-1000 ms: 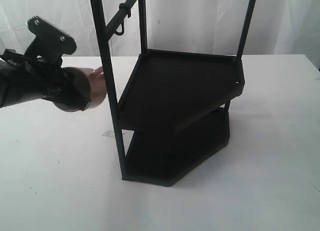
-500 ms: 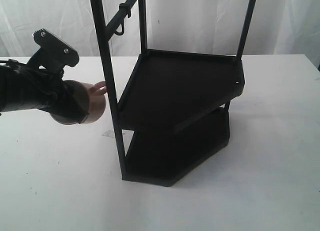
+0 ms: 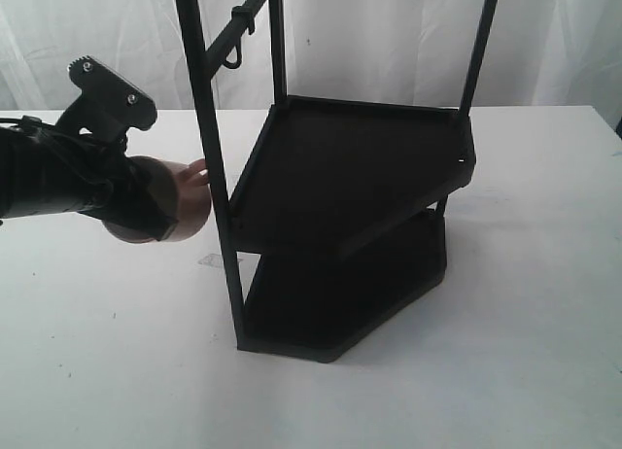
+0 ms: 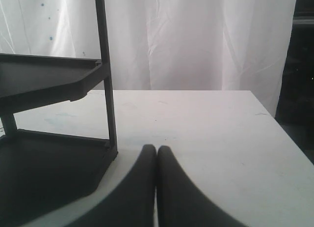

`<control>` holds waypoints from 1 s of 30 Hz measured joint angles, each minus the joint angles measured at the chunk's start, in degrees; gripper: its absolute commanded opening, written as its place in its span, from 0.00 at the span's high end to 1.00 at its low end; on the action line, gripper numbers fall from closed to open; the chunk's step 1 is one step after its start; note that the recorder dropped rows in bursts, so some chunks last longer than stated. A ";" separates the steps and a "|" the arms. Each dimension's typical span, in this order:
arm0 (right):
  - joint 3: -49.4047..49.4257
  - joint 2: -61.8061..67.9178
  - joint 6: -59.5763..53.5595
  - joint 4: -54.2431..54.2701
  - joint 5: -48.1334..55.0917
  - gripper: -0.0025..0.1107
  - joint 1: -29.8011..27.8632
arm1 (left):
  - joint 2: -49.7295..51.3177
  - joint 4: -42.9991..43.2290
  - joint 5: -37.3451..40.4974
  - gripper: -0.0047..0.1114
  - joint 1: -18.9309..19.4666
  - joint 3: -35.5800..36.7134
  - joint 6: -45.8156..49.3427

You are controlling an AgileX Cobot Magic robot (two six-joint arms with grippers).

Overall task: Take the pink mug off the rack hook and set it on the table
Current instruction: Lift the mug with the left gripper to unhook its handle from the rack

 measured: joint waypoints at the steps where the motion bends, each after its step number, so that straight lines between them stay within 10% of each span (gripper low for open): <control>1: 0.00 0.00 0.00 0.00 0.00 0.98 0.00 | 0.00 0.00 0.24 0.96 0.00 0.00 0.00; 30: 0.00 0.00 -0.35 0.00 0.00 0.98 0.00 | -5.35 6.27 9.35 0.96 2.05 4.71 -13.49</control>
